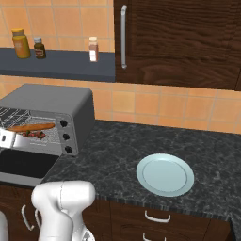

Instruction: Pick up the kebab skewer and baguette bread, and place them inside the toaster oven. Close the toaster oven door and start by setting the timer.

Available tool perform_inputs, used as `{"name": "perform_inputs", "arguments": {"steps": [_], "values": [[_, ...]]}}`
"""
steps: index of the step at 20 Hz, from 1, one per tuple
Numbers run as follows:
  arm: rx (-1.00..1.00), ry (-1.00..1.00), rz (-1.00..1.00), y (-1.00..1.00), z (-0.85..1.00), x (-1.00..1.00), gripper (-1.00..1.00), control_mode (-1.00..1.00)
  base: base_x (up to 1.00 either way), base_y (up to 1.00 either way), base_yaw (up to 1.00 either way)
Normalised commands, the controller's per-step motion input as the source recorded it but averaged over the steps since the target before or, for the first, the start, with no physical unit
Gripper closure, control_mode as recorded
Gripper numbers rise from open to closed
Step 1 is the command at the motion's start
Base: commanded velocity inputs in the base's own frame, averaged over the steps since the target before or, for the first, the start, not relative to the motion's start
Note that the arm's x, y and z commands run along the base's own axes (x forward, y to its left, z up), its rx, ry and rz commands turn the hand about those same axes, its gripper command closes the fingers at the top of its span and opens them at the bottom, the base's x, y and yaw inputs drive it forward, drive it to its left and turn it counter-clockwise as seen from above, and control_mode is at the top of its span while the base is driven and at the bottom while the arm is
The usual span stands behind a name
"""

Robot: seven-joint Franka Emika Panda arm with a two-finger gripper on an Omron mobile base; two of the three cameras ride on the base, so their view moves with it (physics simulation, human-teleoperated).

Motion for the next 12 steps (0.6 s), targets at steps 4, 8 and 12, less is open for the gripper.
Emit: {"name": "perform_inputs", "arguments": {"steps": [4,8,12], "values": [[0.03,-0.07,0.00,0.00,-0.03,0.14,-1.00,-1.00,0.00,0.00,0.00],[0.01,-0.04,0.00,0.01,-0.04,0.23,-1.00,-1.00,0.00,0.00,0.00],[0.00,-0.06,0.00,0.27,-0.38,0.17,-1.00,-1.00,0.00,0.00,0.00]]}}
